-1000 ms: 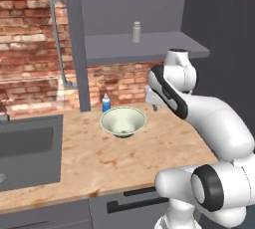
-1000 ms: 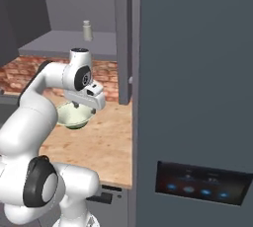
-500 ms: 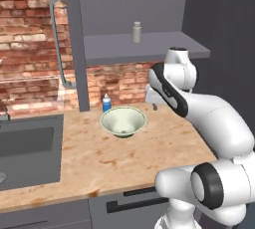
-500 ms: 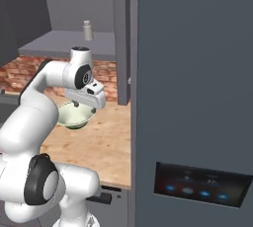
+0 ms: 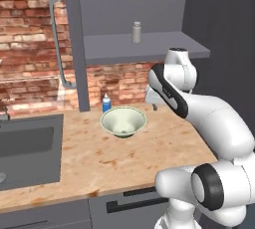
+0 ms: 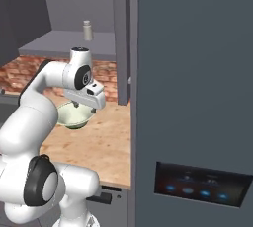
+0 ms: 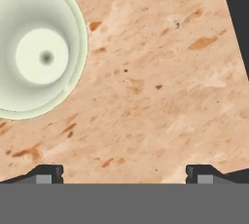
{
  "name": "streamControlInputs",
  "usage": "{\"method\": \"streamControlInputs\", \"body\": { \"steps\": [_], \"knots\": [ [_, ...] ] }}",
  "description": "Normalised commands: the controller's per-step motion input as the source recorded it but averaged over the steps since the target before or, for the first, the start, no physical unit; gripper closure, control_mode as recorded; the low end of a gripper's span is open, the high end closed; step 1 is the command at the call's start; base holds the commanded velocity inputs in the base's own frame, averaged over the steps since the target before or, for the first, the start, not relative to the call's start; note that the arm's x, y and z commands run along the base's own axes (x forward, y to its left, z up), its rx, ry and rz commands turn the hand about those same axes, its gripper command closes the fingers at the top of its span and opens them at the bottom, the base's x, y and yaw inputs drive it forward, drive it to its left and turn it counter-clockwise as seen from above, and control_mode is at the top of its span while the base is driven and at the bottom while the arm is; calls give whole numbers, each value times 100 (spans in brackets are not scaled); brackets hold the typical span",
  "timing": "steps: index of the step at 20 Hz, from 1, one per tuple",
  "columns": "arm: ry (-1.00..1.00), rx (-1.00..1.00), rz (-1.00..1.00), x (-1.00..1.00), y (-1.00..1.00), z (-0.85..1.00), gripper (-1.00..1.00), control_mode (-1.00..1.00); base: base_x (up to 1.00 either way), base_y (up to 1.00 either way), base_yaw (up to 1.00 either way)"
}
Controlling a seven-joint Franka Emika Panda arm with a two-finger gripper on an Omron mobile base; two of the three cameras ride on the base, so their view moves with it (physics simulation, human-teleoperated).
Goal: Pick the mug and place it in the sink. Pick the bowl and place it in the open cabinet and then close the cabinet.
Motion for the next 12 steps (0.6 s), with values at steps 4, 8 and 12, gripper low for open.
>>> {"method": "streamControlInputs", "body": {
  "steps": [4, 8, 12],
  "knots": [
    [0, 0, 0, 0, 0, 0, -100, 100, 45, 16, -23],
    [0, 0, 0, 0, 0, 0, -100, 100, 26, 13, -17],
    [0, 0, 0, 0, 0, 0, -100, 100, 6, 16, -12]
  ]
}}
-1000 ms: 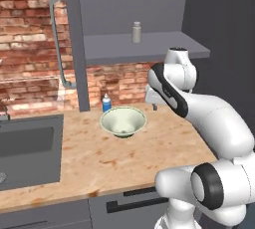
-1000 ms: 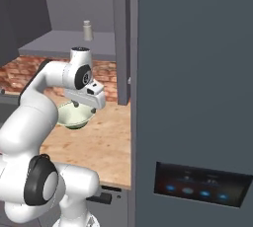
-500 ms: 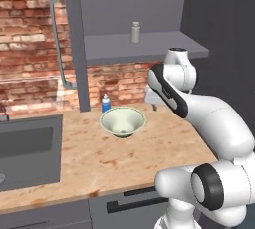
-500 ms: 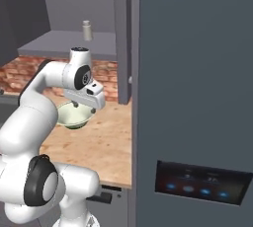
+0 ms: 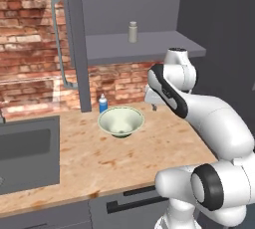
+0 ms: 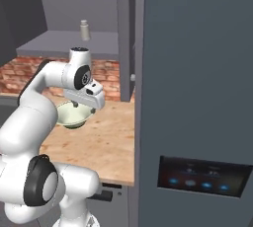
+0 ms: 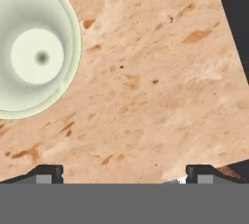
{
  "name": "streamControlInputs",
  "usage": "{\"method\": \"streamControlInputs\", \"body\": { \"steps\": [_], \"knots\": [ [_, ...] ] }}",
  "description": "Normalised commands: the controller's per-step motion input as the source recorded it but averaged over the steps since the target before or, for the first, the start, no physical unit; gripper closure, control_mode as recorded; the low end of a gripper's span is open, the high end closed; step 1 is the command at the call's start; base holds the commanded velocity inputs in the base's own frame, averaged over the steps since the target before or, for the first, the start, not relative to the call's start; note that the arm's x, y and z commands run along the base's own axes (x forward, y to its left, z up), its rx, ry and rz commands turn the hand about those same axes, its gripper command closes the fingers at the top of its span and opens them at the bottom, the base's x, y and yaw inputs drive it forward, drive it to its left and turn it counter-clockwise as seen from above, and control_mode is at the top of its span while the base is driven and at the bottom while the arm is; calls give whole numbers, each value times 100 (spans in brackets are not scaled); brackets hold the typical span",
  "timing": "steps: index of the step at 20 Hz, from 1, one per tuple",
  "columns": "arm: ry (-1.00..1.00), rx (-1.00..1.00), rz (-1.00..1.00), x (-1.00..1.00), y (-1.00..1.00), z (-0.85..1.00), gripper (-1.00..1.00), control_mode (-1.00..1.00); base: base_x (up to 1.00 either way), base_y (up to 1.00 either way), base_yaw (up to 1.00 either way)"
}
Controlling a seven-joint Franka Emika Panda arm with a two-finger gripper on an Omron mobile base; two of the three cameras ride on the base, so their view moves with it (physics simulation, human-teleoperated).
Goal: Pick the mug and place it in the sink. Pick the bowl and place it in the open cabinet and then close the cabinet.
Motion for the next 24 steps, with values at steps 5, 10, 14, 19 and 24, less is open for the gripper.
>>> {"method": "streamControlInputs", "body": {
  "steps": [5, 10, 14, 19, 24],
  "knots": [
    [0, 9, -5, 0, 21, -17, -100, -100, 1, 15, -4],
    [0, 16, -6, 0, 15, -22, -100, -100, 0, 0, 0],
    [-8, 5, -8, 0, 13, -23, -100, -100, 0, 0, 0],
    [-3, 0, -10, 9, 12, -24, -100, -100, 0, 0, 0],
    [0, 0, -10, 18, 12, -19, -100, -100, 0, 0, 0]
  ]
}}
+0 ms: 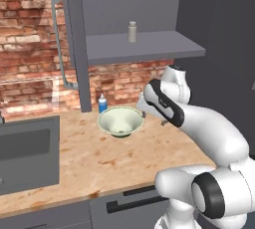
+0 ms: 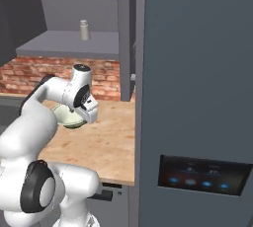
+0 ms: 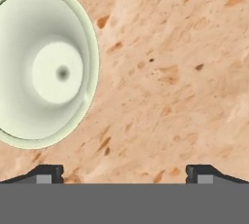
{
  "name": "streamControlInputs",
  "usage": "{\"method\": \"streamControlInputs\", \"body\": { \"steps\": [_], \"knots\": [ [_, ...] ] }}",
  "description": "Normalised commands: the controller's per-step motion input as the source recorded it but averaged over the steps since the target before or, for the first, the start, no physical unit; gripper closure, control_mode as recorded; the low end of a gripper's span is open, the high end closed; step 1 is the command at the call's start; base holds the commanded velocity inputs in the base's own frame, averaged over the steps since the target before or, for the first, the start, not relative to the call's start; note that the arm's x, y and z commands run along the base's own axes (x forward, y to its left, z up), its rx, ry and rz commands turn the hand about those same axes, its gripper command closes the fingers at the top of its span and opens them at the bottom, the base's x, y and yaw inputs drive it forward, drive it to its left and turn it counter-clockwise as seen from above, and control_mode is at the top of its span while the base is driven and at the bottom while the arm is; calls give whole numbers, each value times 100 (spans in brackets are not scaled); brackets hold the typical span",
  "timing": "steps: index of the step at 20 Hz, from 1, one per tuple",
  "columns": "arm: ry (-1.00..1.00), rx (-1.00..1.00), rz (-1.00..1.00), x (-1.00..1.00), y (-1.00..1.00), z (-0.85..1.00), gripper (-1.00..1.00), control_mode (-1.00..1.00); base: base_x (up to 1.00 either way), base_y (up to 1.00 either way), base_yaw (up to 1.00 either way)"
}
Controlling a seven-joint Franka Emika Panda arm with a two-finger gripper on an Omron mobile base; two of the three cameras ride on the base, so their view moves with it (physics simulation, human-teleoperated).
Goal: Pick the mug and place it in the sink. Pick the bowl and place it in the open cabinet and then close the cabinet.
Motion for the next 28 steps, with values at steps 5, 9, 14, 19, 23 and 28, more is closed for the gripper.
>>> {"method": "streamControlInputs", "body": {
  "steps": [5, 9, 14, 19, 23, 28],
  "knots": [
    [0, 3, -8, 28, 0, -7, -100, -100, 0, 0, 0],
    [0, 6, -4, 39, 0, -18, -100, -100, 0, 0, 0],
    [0, 3, -2, 35, 2, -20, -100, -100, 0, 0, 0],
    [-1, 0, 0, 24, 6, -22, -100, -100, 0, 0, 0],
    [-1, 0, 0, 25, 17, -24, -100, -100, 0, 0, 0],
    [-1, 0, 0, 22, 14, -24, -100, -100, 0, 0, 0]
  ]
}}
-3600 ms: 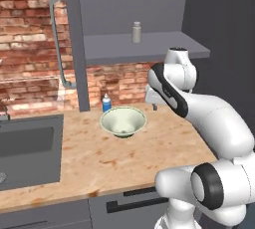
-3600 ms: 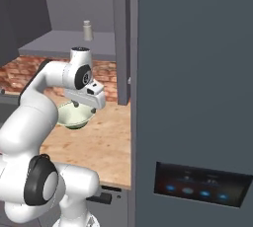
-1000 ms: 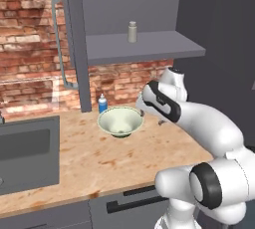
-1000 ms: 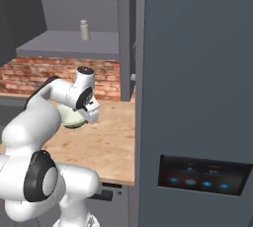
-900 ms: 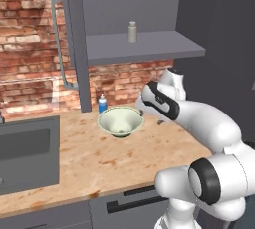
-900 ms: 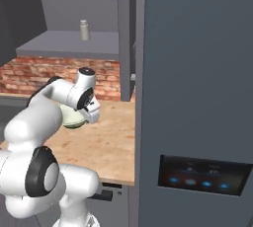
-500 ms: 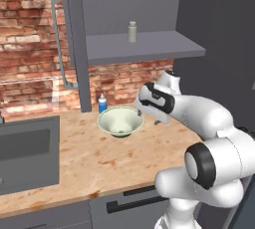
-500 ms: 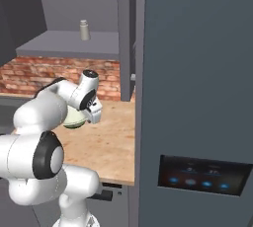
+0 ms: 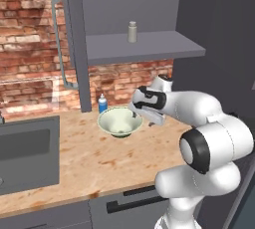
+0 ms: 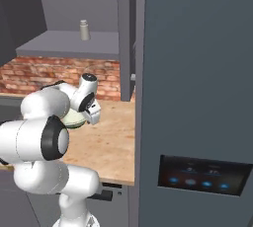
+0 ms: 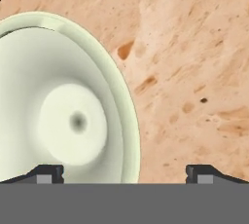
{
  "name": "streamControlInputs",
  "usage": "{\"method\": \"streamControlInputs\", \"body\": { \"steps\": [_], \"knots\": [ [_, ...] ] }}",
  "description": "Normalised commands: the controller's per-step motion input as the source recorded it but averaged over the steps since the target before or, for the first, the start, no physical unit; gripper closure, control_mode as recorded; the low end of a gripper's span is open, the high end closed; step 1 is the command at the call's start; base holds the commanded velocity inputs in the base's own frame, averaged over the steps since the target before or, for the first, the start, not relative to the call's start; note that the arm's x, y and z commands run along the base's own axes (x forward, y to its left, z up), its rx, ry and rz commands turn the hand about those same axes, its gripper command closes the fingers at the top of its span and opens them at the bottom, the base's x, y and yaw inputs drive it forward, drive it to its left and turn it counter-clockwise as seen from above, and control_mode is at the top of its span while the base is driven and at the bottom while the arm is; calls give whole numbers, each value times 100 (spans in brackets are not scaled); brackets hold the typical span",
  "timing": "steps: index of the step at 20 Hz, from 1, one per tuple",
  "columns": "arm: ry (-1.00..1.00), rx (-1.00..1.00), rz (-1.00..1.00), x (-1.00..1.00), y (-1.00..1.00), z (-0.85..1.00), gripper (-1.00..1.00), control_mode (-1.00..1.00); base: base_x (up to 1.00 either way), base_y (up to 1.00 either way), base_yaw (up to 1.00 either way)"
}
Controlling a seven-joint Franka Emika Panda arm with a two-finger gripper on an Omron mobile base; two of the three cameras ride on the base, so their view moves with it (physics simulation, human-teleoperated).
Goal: Pick the mug and place it in the sink. Pick the bowl and place it in the open cabinet and then close the cabinet.
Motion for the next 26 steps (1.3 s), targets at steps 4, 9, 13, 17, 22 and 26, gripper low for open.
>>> {"method": "streamControlInputs", "body": {
  "steps": [4, 9, 13, 17, 22, 26],
  "knots": [
    [-1, 0, 0, 21, 12, -22, -100, -100, 0, 0, 0],
    [0, 0, 0, 18, 2, -25, -100, -100, 0, 0, 0],
    [0, 0, 0, 8, 0, -19, -100, -100, 0, 0, 0],
    [0, 0, 0, 10, 0, -19, -100, -100, 0, 0, 0],
    [-2, 0, 0, 15, 22, -11, 100, -100, 0, 0, 0],
    [-1, 1, -1, 10, 43, -10, 100, -100, 0, 0, 0]
  ]
}}
